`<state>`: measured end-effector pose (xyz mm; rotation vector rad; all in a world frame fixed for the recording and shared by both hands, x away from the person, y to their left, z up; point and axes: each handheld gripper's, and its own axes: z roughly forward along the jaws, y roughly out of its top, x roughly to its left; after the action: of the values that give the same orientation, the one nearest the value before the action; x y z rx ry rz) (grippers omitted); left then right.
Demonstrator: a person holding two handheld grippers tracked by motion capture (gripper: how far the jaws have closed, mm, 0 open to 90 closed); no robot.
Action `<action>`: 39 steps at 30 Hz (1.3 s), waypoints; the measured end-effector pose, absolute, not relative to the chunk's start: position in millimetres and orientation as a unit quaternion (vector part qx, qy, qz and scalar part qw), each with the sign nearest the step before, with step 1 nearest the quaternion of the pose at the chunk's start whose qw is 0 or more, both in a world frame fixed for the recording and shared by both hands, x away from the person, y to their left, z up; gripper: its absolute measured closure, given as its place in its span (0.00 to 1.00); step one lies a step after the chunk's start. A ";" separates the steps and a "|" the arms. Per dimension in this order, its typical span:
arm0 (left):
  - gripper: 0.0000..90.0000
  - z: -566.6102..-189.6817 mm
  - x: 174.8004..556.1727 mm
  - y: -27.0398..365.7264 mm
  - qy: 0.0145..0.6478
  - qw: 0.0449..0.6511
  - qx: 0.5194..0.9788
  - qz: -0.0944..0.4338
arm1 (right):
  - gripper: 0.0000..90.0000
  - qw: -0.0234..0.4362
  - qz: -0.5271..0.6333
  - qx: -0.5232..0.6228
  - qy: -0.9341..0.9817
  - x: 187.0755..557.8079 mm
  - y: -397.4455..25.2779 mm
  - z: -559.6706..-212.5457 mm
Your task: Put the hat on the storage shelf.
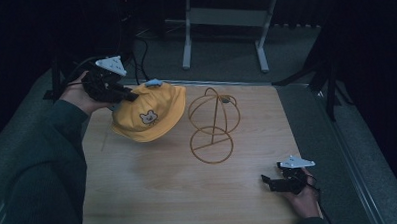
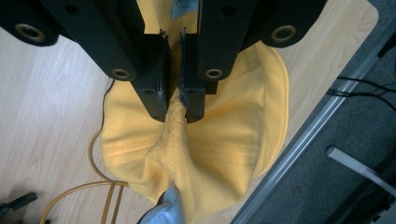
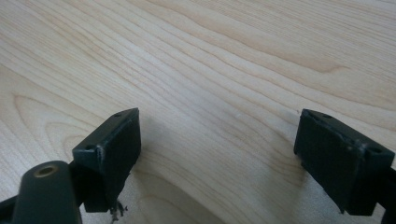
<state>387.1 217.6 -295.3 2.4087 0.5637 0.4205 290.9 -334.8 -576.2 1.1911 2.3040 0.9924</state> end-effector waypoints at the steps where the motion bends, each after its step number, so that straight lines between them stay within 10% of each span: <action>1: 0.92 -295.3 387.1 217.6 0.214 0.311 0.912 0.159 | 0.16 0.181 0.351 0.422 0.816 290.9 -334.8 -576.2; 39: 0.92 -276.8 381.0 218.2 0.205 0.341 0.902 0.169 | 0.16 0.182 0.351 0.421 0.816 291.0 -334.9 -576.2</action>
<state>381.0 218.2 -276.8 2.3458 0.5345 0.4402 291.0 -334.9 -576.2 1.1900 2.3044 0.9915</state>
